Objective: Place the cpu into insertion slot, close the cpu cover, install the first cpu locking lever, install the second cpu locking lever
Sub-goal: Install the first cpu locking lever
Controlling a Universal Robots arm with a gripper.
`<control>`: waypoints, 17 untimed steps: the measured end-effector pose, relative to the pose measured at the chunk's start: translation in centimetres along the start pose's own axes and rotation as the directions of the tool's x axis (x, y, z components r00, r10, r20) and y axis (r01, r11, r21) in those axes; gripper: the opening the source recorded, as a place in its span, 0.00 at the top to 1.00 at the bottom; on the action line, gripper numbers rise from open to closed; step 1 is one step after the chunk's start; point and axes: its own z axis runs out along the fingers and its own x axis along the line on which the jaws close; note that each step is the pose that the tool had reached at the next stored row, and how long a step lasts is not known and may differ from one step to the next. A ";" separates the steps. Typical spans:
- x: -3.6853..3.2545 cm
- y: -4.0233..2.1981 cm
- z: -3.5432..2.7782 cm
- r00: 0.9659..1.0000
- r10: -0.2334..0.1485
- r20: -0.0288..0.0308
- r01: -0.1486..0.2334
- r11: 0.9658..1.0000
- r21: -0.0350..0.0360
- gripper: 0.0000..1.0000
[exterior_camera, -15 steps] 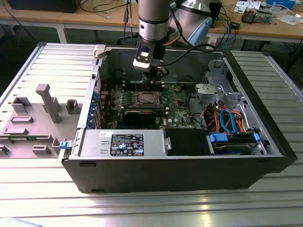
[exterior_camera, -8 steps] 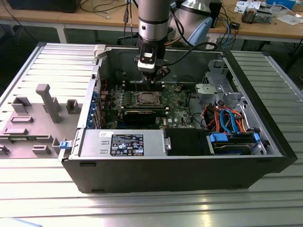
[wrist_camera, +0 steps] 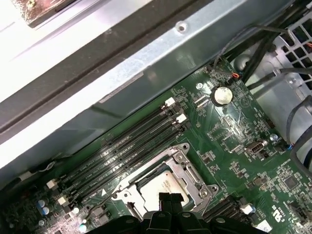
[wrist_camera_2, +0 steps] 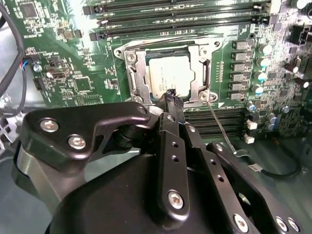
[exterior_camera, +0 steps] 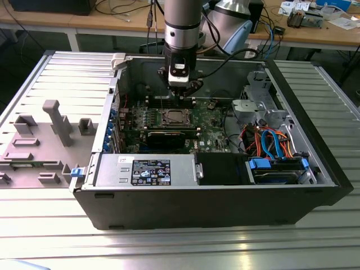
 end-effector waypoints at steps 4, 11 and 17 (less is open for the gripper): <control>-0.01 0.01 -0.49 1.000 -0.019 0.002 0.019 1.000 0.003 0.89; 0.17 -0.11 -0.29 0.994 -0.106 0.000 0.106 0.994 0.000 0.89; 1.21 -0.81 -0.30 0.993 -0.118 -0.001 0.118 0.993 -0.001 0.89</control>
